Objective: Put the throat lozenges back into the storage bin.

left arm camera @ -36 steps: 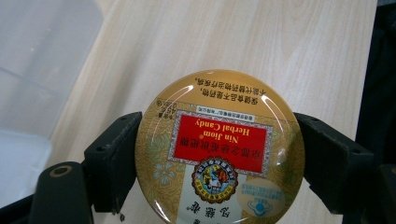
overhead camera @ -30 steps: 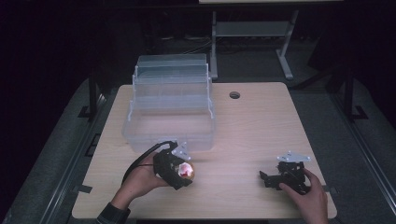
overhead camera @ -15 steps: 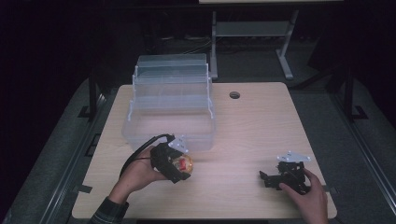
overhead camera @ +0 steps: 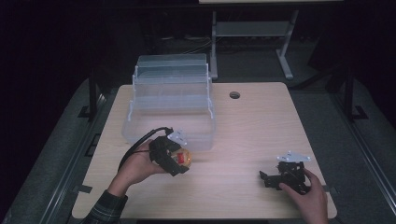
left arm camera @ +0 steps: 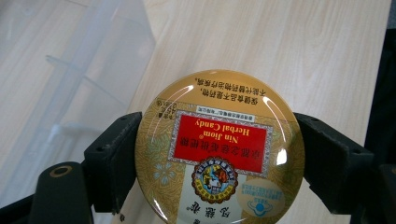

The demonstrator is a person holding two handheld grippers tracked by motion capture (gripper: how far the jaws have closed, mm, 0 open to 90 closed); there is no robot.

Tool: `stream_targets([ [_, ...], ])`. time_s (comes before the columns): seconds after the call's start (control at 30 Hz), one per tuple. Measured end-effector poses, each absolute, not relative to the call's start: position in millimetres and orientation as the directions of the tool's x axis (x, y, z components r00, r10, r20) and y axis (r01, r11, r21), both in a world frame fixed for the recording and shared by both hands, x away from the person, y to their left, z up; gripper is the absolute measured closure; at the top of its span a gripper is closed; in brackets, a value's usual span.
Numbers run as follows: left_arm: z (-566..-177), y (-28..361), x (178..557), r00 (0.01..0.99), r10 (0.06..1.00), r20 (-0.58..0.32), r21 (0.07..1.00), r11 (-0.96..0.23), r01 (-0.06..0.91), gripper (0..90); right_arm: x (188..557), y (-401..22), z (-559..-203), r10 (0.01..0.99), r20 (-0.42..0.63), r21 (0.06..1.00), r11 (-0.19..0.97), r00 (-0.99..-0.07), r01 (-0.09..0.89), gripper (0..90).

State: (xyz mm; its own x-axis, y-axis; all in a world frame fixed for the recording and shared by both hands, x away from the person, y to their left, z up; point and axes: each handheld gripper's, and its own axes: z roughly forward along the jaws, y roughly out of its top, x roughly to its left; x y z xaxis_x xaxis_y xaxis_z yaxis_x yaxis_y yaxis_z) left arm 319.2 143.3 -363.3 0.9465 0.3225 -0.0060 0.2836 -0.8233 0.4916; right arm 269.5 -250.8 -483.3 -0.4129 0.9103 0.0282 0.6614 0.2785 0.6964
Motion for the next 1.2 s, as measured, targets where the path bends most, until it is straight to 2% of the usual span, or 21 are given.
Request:
stream_targets([
  [1.2, -333.7, 169.5, 354.2, 0.907, 0.421, 0.034, 0.498, -0.794, 0.349, 19.6, 269.5, -250.8, -483.3, 0.910, 0.027, 0.697, 0.279, -0.413, 0.661, 0.0],
])
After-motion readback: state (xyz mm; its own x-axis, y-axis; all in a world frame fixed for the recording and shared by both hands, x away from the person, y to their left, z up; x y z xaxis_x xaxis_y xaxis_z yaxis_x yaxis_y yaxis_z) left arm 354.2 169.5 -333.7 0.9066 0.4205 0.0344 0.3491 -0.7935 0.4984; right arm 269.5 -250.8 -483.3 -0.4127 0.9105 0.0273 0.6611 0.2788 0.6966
